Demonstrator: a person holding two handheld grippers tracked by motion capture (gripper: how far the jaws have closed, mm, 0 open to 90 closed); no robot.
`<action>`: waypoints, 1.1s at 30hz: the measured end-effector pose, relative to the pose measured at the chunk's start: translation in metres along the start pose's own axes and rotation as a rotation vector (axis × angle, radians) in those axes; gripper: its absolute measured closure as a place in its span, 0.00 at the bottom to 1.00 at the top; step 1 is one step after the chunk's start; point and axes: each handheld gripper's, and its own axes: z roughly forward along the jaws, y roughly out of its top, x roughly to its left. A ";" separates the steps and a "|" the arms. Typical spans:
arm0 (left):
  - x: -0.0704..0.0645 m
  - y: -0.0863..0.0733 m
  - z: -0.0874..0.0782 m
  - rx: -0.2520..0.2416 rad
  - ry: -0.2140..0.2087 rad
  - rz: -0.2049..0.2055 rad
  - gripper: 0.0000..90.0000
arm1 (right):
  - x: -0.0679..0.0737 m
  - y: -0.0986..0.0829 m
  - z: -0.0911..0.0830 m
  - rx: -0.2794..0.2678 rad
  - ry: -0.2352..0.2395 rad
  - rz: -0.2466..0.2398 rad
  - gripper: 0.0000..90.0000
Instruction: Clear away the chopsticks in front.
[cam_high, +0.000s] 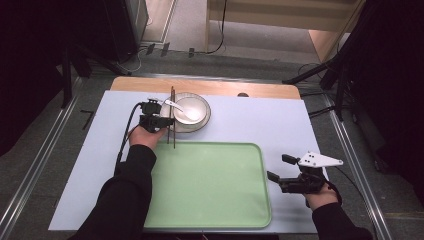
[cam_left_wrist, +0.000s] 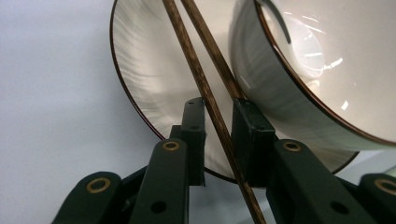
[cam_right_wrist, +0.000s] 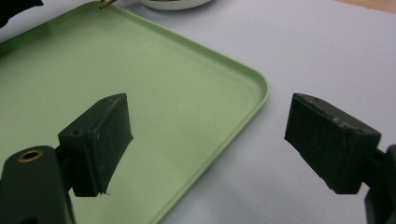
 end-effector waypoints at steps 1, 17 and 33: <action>0.000 0.000 0.001 -0.002 -0.001 -0.010 0.86 | 0.000 0.000 0.000 0.001 0.001 -0.001 0.17; 0.012 0.004 -0.001 0.006 -0.030 -0.156 0.97 | 0.000 0.000 0.000 0.000 0.002 -0.004 0.17; 0.044 -0.005 -0.047 0.001 -0.046 -0.173 0.97 | 0.000 0.000 0.003 0.017 0.007 -0.014 0.17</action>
